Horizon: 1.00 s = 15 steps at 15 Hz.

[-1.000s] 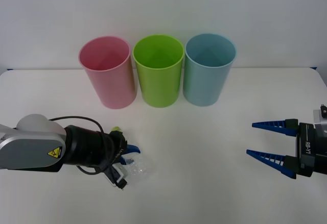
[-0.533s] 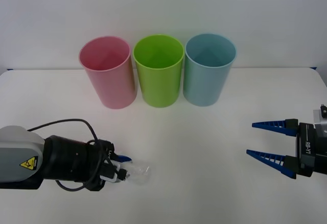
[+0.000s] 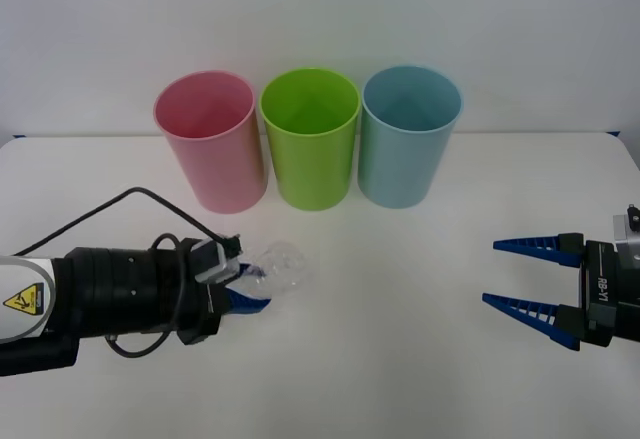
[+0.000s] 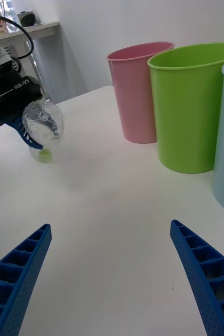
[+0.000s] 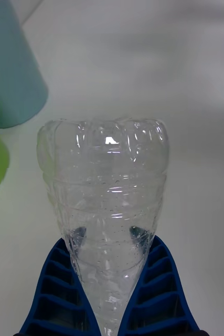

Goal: Put cans in the blue bin and PET bottles in the pink bin and trash in the green bin.

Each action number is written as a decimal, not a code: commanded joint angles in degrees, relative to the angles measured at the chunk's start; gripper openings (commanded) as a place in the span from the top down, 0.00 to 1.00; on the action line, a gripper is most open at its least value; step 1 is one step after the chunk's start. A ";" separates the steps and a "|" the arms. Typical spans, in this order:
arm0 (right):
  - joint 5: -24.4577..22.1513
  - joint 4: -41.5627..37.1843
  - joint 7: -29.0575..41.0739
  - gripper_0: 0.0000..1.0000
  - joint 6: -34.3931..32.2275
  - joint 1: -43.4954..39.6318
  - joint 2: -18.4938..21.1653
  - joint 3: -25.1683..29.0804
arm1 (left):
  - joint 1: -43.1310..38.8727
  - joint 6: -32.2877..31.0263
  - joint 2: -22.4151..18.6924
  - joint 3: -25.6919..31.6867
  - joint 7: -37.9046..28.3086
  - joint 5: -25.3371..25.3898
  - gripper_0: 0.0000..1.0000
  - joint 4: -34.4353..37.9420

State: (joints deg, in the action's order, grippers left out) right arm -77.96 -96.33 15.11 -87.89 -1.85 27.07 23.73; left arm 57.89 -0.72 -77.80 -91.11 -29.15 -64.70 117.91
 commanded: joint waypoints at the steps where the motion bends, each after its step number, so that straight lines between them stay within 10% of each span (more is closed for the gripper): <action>1: 0.00 0.00 0.00 0.22 0.00 0.00 0.00 0.00 | -9.99 -0.07 -1.04 12.27 -7.06 -0.07 1.00 0.39; 9: 0.00 0.00 0.00 0.23 0.00 0.00 0.00 0.00 | -26.43 1.43 0.98 37.85 -20.16 0.10 1.00 3.30; 15: 0.00 0.00 0.00 0.22 0.00 0.00 0.00 0.00 | -26.60 8.72 -2.97 45.06 -20.34 6.43 1.00 5.49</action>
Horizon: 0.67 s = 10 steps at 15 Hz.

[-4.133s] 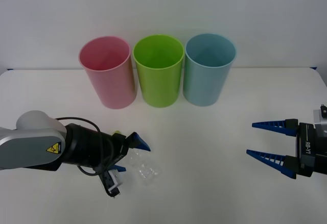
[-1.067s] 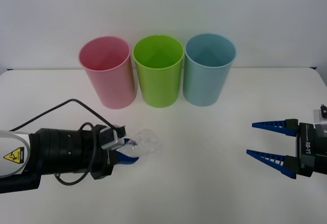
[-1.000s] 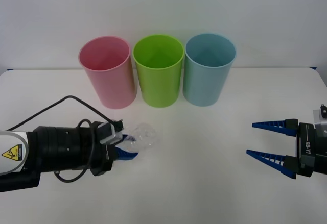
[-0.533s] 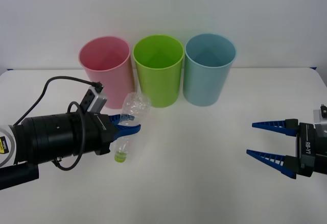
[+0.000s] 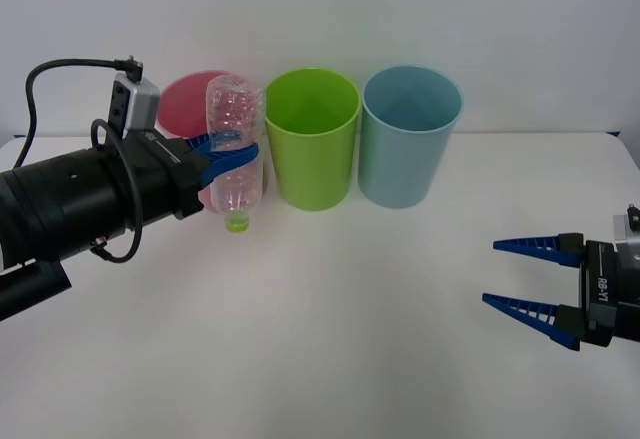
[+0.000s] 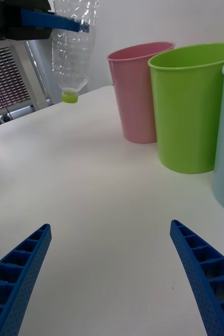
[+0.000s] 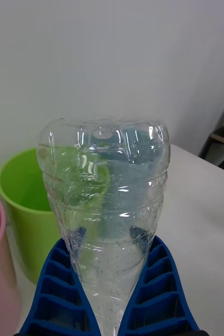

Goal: Put cans in the blue bin and PET bottles in the pink bin and trash in the green bin.

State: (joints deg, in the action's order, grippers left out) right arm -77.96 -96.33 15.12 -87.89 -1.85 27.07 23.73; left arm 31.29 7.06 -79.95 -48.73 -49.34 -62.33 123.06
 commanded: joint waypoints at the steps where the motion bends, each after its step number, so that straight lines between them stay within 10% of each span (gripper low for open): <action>1: 0.00 0.00 0.00 0.22 0.00 0.00 0.00 0.00 | -0.09 1.64 -1.17 4.08 -0.15 5.99 1.00 0.16; 10: 0.00 0.00 0.00 0.22 0.00 0.00 0.00 0.00 | 1.49 1.02 0.68 14.01 2.67 15.31 1.00 -9.50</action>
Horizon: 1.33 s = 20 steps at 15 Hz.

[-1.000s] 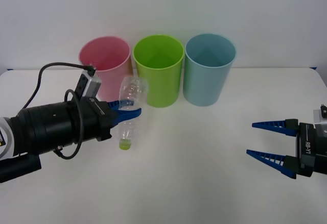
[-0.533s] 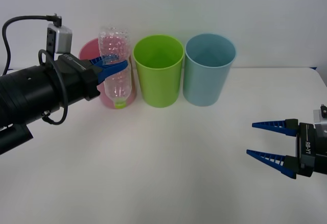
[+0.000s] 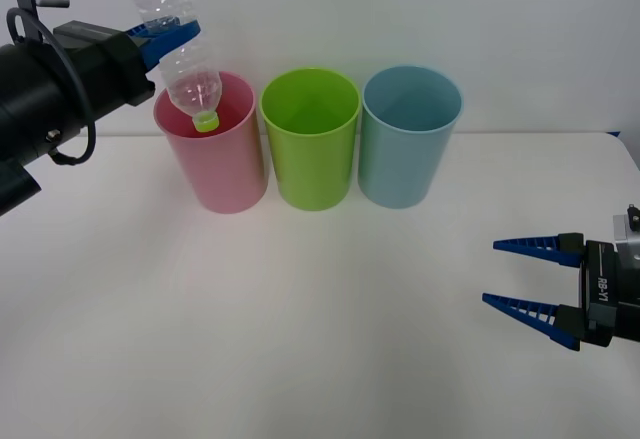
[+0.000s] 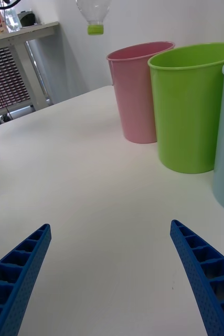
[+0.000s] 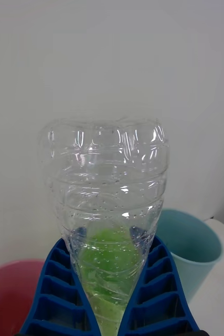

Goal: Put cans in the blue bin and PET bottles in the pink bin and trash in the green bin.

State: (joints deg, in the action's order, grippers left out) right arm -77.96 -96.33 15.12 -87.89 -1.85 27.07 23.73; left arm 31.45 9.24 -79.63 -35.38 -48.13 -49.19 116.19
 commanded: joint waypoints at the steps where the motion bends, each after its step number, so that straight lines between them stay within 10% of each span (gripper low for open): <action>1: 0.00 0.00 0.00 0.22 0.00 0.00 0.00 0.00 | 2.13 -1.41 1.06 0.67 3.13 2.52 1.00 -4.13; 20: 0.00 0.00 0.00 0.23 0.00 0.00 0.00 0.00 | 12.50 -10.99 12.40 -4.25 18.34 2.34 1.00 -26.02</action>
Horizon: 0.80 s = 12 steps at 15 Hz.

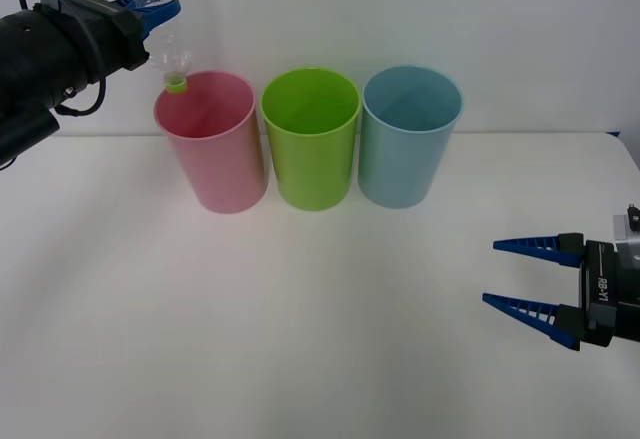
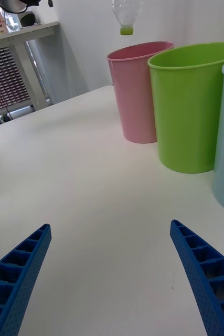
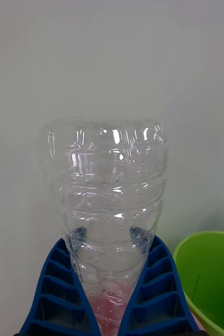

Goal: Put cans in the blue bin and PET bottles in the pink bin and trash in the green bin.

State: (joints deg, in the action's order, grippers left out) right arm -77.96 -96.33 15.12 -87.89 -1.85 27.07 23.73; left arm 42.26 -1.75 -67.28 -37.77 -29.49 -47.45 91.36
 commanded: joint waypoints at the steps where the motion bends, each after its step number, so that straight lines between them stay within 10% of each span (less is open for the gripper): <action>1: 0.00 0.00 0.00 0.22 0.00 0.00 0.00 0.00 | 2.13 -0.01 0.04 -2.40 -0.66 0.86 1.00 -1.36; 6: 0.00 0.00 0.00 0.22 0.00 0.00 0.00 0.00 | 2.30 -0.01 0.04 -2.40 -1.36 2.01 0.97 -0.74; 8: 0.00 0.00 0.00 0.22 0.00 0.00 0.00 0.00 | 2.48 0.43 0.04 -2.40 -1.36 2.18 0.00 -0.66; 12: 0.00 0.00 0.00 0.22 0.00 0.00 0.00 0.00 | 2.39 1.13 0.04 -2.40 -1.45 2.27 0.00 0.49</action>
State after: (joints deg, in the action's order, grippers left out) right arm -77.96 -96.33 15.12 -87.89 -1.85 27.07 23.73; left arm 44.73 -0.65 -67.23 -40.16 -30.88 -45.23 91.58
